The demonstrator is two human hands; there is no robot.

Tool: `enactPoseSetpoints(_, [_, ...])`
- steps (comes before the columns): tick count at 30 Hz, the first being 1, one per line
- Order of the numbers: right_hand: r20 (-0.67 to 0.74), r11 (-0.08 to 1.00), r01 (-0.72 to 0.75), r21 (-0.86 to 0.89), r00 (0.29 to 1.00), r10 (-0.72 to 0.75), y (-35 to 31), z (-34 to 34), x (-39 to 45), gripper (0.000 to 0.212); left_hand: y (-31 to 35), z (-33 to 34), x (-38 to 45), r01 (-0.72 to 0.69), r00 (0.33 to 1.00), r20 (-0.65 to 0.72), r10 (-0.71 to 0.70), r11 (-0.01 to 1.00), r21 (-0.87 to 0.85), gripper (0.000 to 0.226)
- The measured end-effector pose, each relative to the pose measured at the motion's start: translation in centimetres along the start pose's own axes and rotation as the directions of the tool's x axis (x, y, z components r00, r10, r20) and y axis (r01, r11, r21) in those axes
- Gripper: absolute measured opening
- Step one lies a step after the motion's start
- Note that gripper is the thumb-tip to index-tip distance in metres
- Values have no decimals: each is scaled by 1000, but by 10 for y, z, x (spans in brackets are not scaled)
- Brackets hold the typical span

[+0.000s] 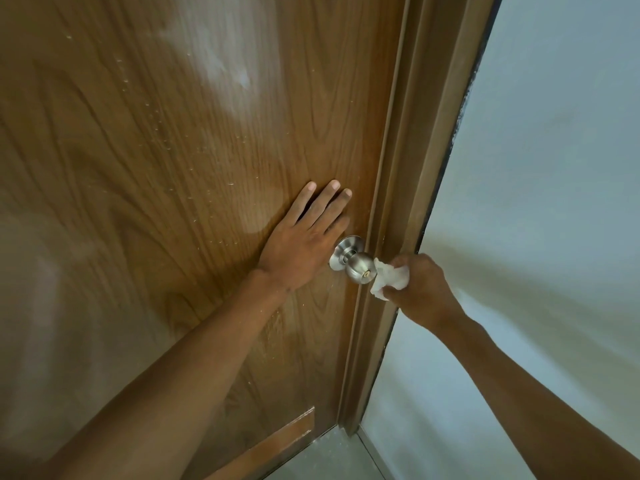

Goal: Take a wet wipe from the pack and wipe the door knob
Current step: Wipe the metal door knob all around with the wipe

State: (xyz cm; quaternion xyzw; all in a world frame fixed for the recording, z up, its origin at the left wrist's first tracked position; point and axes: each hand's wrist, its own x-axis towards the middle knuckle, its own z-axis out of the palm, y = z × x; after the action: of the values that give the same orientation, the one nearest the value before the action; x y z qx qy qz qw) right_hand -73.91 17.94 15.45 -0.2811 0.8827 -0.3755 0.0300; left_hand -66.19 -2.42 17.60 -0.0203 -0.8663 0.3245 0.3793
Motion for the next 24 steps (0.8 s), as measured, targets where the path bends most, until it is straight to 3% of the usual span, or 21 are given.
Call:
enactPoseSetpoints(3, [59,990,79,-114,996,-72,-15,-15,4,51,-1,-1,0,-5,1000,0,5,1000,0,30])
enactPoseSetpoints(5, [132,959,100,-266,989,-67,-21,-24,6,54,-1,-1,0,-6,1000,-13,6,1000,2,27])
enactPoseSetpoints(7, [171,949,89,-302,985,-38,-24,-30,7,49,-1,-2,0,-6,1000,-17,6,1000,3,27])
enactPoseSetpoints(11, [124,986,63,-155,991,-44,-29,-34,11,34,0,-1,1,-5,1000,-26,5,1000,-7,25])
enactPoseSetpoints(14, [82,992,-24,123,997,14,-28,-29,19,24,-1,-1,0,-6,1000,-27,6,1000,-11,26])
enactPoseSetpoints(19, [155,784,-161,599,984,84,-18,-14,26,21,-2,-1,0,-14,1000,5,14,1000,-2,35])
enactPoseSetpoints(21, [132,751,-158,641,987,95,-14,-6,28,21,-2,-1,0,-14,1000,7,14,1000,5,36])
enactPoseSetpoints(24, [56,814,-155,560,987,149,-16,8,29,12,-2,-2,0,-5,1000,1,5,1000,-5,34])
